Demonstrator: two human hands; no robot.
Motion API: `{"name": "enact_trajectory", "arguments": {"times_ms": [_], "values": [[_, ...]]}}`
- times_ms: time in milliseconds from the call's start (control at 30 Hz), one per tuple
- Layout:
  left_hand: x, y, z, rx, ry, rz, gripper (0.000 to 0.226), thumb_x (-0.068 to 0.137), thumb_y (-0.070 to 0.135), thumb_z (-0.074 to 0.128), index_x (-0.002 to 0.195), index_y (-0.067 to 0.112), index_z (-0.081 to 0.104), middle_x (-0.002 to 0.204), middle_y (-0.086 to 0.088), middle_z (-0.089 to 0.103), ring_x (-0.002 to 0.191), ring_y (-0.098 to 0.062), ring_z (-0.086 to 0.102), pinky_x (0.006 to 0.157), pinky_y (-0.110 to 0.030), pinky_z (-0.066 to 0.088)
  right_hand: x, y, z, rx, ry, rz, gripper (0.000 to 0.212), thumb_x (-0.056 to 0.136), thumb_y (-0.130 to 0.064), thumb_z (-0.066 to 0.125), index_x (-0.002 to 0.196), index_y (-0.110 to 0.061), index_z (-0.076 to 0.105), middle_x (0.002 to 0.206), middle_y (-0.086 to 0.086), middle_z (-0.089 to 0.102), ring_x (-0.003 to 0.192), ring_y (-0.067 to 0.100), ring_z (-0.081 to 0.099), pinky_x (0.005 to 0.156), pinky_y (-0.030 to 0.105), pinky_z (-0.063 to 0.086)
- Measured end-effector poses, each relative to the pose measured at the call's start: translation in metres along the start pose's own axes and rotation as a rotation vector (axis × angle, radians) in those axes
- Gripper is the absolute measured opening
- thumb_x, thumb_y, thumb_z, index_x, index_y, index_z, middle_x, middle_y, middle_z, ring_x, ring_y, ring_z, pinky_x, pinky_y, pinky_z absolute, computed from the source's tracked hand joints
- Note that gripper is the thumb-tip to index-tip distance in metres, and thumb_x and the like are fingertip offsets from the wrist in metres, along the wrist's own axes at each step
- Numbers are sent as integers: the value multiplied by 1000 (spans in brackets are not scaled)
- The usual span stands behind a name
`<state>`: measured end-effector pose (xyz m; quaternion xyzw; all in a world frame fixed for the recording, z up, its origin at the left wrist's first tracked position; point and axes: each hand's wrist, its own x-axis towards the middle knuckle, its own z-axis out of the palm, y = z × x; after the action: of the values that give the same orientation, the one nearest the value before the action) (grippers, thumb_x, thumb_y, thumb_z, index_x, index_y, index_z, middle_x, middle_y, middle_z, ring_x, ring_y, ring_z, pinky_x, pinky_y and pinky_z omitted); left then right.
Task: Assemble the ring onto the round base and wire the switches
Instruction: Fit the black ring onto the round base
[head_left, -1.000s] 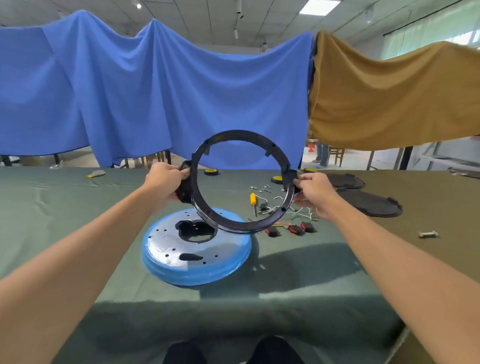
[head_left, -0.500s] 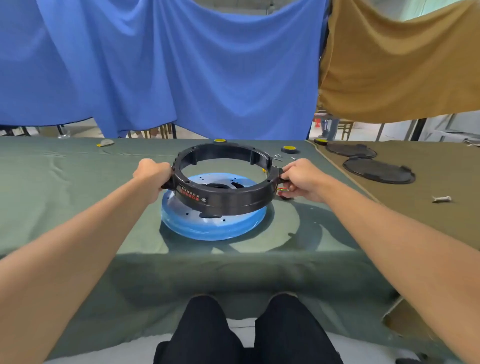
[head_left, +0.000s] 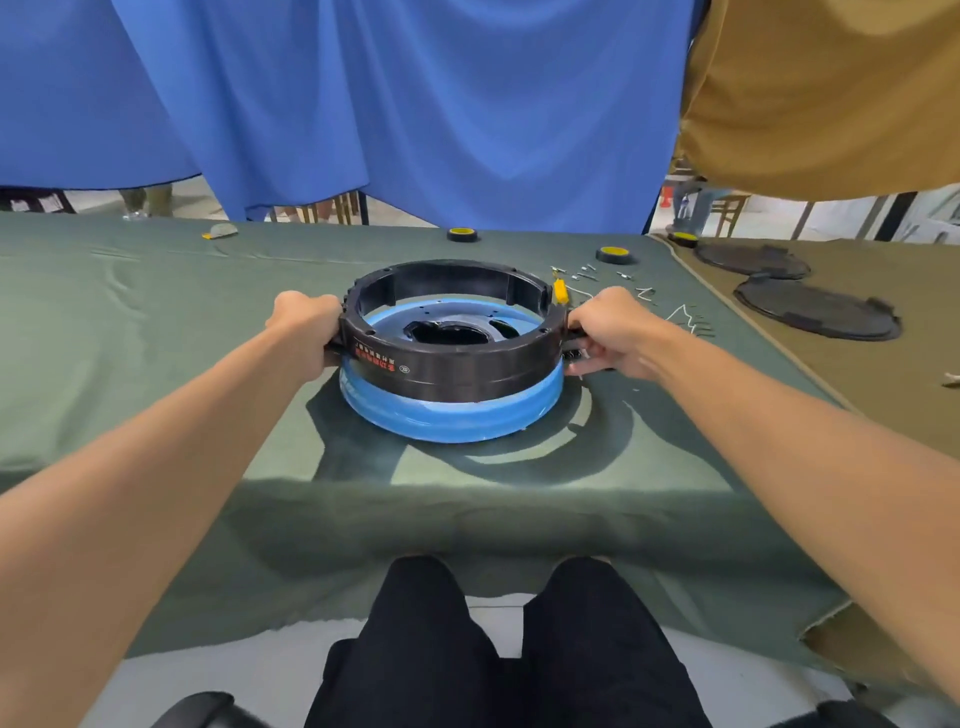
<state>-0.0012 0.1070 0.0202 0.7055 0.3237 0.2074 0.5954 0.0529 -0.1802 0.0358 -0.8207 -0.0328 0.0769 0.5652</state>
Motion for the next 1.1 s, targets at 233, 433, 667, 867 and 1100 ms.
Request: {"name": "enact_trajectory", "arguments": {"times_ms": [233, 433, 667, 867, 1100], "values": [[25, 14, 6, -46, 2, -28, 20, 90, -3, 43, 74, 7, 50, 71, -11, 56, 56, -23, 55, 29, -24, 45, 35, -22, 5, 14, 55, -32, 12, 89, 4, 43, 92, -2, 53, 62, 5, 38, 50, 14, 34, 68, 46, 61], [55, 16, 27, -55, 22, -37, 12, 90, -3, 43, 92, 1, 54, 78, -12, 57, 59, -25, 56, 45, -33, 49, 81, -33, 5, -46, 97, -51, 13, 86, 3, 45, 90, 0, 57, 71, 7, 44, 54, 19, 44, 66, 46, 61], [96, 18, 64, -54, 43, -67, 10, 88, 0, 46, 79, 4, 49, 86, -15, 59, 61, -26, 56, 46, -31, 47, 128, -32, 4, -96, 79, -18, 19, 90, 2, 47, 73, -4, 54, 67, 6, 45, 57, 16, 48, 61, 40, 61], [134, 20, 87, -26, 73, -69, 21, 82, 2, 46, 95, -8, 59, 91, -27, 57, 83, -38, 58, 74, -39, 46, 161, -29, 4, -117, 43, 43, 16, 90, 0, 44, 85, -1, 59, 67, 8, 43, 57, 18, 40, 65, 50, 60], [159, 16, 107, -100, 59, -58, 29, 77, -3, 41, 55, 15, 36, 61, -8, 35, 76, -25, 34, 58, -33, 30, 183, -20, 0, -56, -62, 77, 16, 94, 1, 43, 95, 1, 59, 65, 7, 39, 44, 11, 37, 63, 47, 61]]}}
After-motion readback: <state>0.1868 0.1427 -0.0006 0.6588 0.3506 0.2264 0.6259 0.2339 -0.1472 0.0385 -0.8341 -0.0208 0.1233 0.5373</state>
